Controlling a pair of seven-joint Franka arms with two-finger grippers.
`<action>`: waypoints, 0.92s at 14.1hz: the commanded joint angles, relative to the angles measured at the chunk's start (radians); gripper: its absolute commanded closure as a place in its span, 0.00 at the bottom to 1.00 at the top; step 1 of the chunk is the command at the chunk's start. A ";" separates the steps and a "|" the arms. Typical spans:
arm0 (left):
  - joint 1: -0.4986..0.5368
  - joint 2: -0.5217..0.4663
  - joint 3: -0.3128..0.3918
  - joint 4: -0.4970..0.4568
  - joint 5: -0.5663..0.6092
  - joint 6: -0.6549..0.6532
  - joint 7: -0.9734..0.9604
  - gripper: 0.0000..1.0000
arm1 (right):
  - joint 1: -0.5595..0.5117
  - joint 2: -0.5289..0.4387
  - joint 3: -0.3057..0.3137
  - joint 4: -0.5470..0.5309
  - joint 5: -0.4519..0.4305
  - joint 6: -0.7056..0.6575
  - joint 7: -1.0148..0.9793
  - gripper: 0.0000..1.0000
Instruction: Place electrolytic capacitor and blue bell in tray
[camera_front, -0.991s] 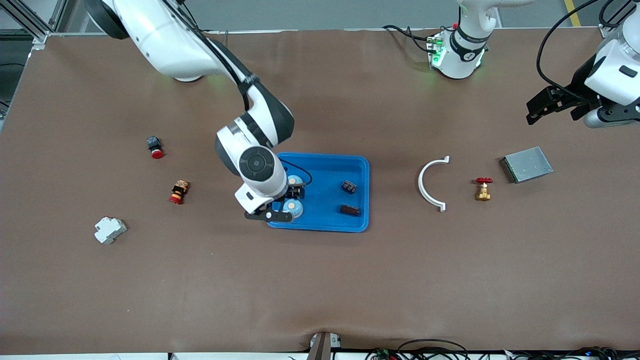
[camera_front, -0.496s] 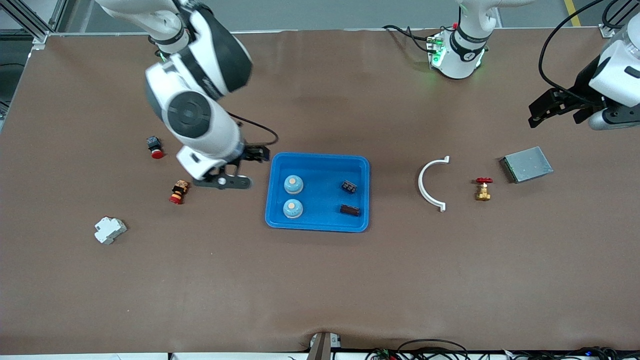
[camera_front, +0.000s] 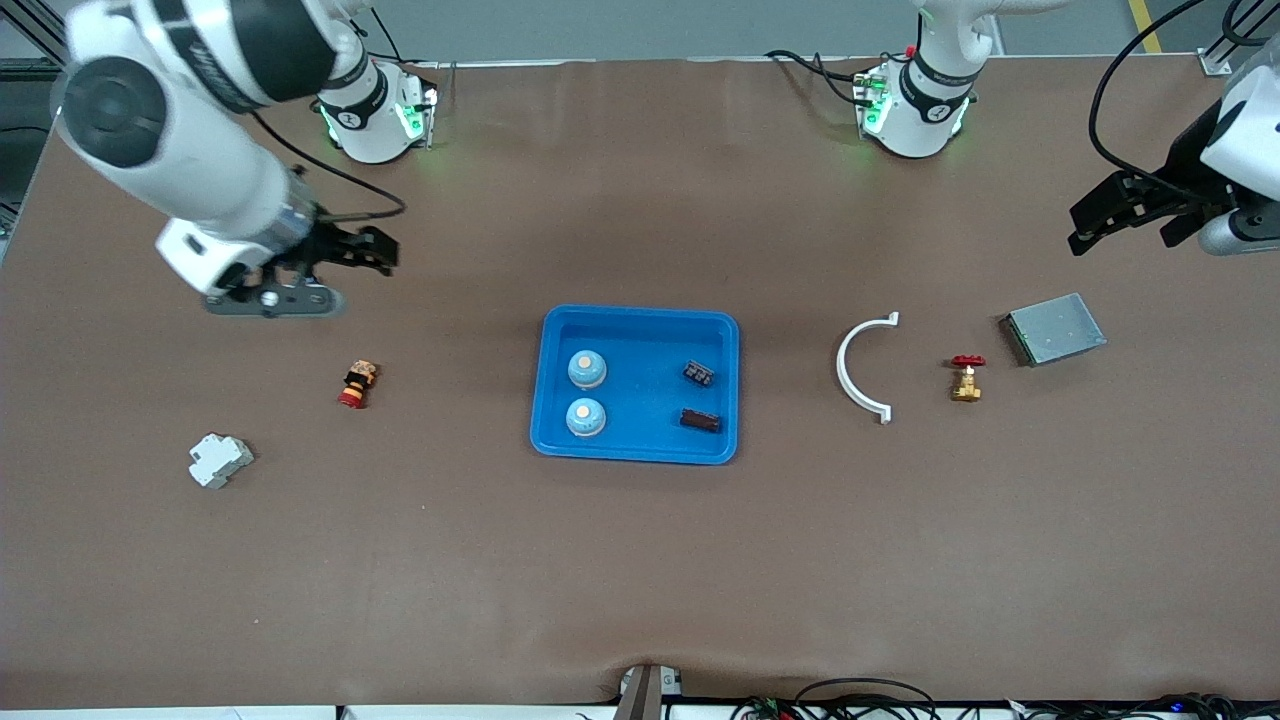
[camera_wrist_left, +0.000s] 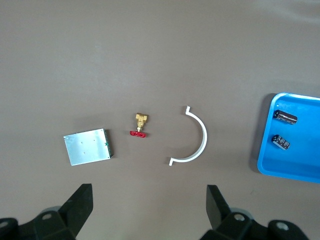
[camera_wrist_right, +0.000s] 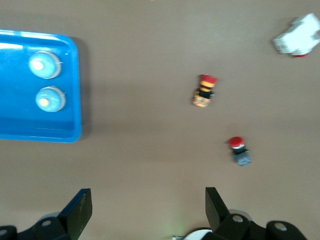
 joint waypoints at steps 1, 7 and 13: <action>0.002 0.012 0.002 0.029 0.000 -0.029 0.016 0.00 | -0.146 -0.062 0.010 -0.036 0.010 -0.013 -0.158 0.00; -0.001 0.012 0.002 0.028 -0.001 -0.051 0.016 0.00 | -0.283 -0.053 0.008 0.056 0.009 -0.004 -0.167 0.00; -0.002 0.012 0.000 0.028 0.000 -0.052 0.016 0.00 | -0.350 -0.029 0.010 0.130 -0.031 0.000 -0.160 0.00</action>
